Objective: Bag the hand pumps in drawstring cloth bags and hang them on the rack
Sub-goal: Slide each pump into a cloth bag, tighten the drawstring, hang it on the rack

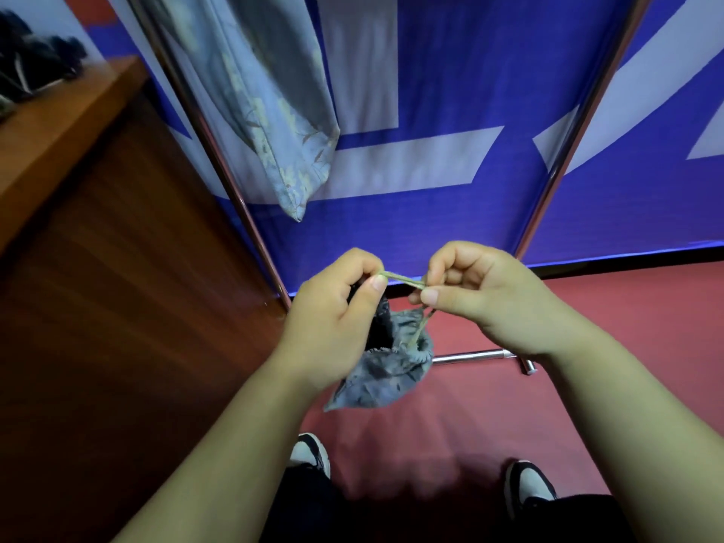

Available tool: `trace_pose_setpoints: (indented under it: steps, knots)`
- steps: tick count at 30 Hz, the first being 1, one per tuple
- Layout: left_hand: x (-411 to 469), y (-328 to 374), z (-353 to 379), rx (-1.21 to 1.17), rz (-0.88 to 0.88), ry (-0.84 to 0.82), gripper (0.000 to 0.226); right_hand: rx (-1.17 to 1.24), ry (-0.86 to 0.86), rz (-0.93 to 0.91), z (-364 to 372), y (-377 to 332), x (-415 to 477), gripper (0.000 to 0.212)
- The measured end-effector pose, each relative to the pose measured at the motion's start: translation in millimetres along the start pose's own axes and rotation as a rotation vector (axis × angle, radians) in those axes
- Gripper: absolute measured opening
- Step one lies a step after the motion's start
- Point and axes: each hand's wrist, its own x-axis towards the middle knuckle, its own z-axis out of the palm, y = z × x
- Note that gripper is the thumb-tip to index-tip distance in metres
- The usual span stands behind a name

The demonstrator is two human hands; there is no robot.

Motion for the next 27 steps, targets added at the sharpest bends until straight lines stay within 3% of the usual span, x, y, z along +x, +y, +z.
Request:
trace_pose_setpoints:
  steps: [5, 11, 19, 24, 27]
  knots:
    - [5, 39, -31, 0.204, 0.000, -0.074, 0.016, 0.170, 0.059, -0.008, 14, -43, -7, 0.026]
    - [23, 98, -80, 0.087, -0.094, -0.276, 0.011, 0.080, 0.151, -0.161, 29, -114, -7, 0.027]
    - [43, 164, -109, 0.263, 0.072, 0.039, 0.017, -0.043, 0.046, -0.214, 8, -177, -7, 0.017]
    - [81, 188, -127, 0.354, 0.072, 0.118, 0.016, -0.076, 0.201, -0.305, 2, -214, 29, 0.013]
    - [111, 196, -146, 0.375, 0.071, 0.189, 0.017, -0.150, 0.201, -0.379, 8, -235, 58, 0.013]
